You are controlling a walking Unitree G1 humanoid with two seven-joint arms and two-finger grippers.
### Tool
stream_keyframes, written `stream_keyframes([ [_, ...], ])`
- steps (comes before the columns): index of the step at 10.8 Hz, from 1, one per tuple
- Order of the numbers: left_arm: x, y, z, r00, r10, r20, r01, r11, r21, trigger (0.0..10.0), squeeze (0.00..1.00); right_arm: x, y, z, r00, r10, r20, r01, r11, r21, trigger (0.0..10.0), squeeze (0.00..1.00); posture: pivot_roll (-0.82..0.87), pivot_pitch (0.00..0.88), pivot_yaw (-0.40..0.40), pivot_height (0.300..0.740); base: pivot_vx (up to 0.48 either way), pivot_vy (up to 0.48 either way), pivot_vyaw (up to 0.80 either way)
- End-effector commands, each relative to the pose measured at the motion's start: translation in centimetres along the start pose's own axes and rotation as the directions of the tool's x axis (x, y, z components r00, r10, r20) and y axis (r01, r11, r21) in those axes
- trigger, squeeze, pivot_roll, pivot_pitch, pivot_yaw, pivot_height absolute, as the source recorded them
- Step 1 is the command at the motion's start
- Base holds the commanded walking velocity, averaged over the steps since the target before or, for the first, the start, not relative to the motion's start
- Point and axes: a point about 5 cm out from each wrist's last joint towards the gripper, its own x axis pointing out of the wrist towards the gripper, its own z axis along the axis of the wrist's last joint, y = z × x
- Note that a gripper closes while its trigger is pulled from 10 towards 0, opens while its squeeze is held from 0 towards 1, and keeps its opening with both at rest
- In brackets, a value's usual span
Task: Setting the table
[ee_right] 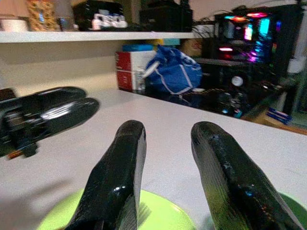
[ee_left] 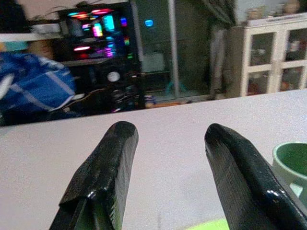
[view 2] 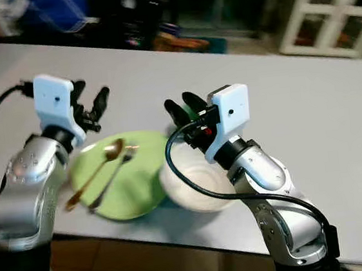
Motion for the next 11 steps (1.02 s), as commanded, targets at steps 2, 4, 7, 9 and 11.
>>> stream_keyframes([
  [2, -2.1, -0.8, 0.3, 0.999, 0.032, 0.007, -0.032, 0.999, 0.038, 10.0, 0.00, -0.3, -1.2, -0.7, 0.996, -0.085, -0.003, 0.085, 0.995, 0.046, 10.0, 0.00, 0.06, 0.000, -0.025, 0.740, 0.000, 0.000, 0.80],
  [4, -2.5, -1.0, 0.0, 0.997, 0.079, 0.015, -0.080, 0.993, 0.085, 10.0, 0.00, -0.2, -1.3, -0.7, 0.994, -0.112, 0.002, 0.111, 0.991, 0.072, 10.0, 0.00, 0.06, 0.000, -0.029, 0.740, 0.000, 0.000, 0.80],
  [7, -2.0, -1.9, -0.4, 0.992, 0.123, -0.003, -0.122, 0.988, 0.091, 10.0, 0.00, -0.1, -0.9, -1.2, 0.996, -0.091, -0.017, 0.092, 0.992, 0.082, 10.0, 0.00, 0.06, 0.000, -0.022, 0.740, 0.000, 0.000, 0.80],
  [9, -2.9, -1.8, -0.6, 0.994, 0.112, 0.022, -0.113, 0.987, 0.117, 10.0, 0.00, -0.2, -0.9, -1.6, 0.994, -0.097, -0.040, 0.100, 0.992, 0.077, 10.0, 0.00, 0.04, 0.000, -0.008, 0.740, 0.000, 0.000, 0.80],
  [11, -3.4, -1.3, -0.9, 0.992, 0.123, 0.026, -0.125, 0.988, 0.087, 10.0, 0.00, -0.4, -0.9, -1.4, 0.994, -0.102, -0.046, 0.105, 0.992, 0.070, 10.0, 0.00, 0.03, 0.000, -0.006, 0.740, 0.000, 0.000, 0.80],
])
